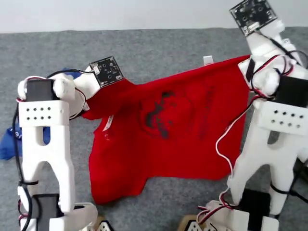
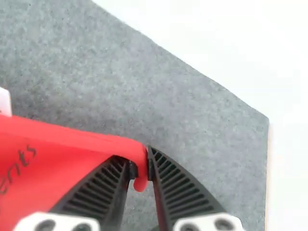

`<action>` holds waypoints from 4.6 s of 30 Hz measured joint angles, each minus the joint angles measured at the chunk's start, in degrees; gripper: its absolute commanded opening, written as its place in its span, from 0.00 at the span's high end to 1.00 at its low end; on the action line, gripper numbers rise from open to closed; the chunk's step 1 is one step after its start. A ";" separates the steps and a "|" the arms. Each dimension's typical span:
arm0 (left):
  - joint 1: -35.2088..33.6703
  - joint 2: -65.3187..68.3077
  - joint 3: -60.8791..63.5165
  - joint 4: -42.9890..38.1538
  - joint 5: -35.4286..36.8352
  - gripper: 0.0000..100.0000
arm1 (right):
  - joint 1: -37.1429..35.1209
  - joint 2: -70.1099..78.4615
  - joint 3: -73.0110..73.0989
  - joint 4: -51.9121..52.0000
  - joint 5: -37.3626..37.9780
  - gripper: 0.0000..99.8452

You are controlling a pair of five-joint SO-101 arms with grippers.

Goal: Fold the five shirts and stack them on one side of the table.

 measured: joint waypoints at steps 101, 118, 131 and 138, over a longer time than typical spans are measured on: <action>7.56 64.44 -72.09 4.66 8.79 1.00 | -0.97 24.53 15.21 0.88 8.44 0.99; 9.14 32.09 -16.09 4.48 10.55 1.00 | -0.79 12.48 37.63 1.14 8.88 0.99; 8.62 24.70 -2.02 4.48 12.13 1.00 | -0.79 4.31 50.37 -4.40 8.88 0.99; 8.62 18.90 4.22 4.40 12.22 1.00 | 1.23 4.31 50.37 -4.40 8.88 0.99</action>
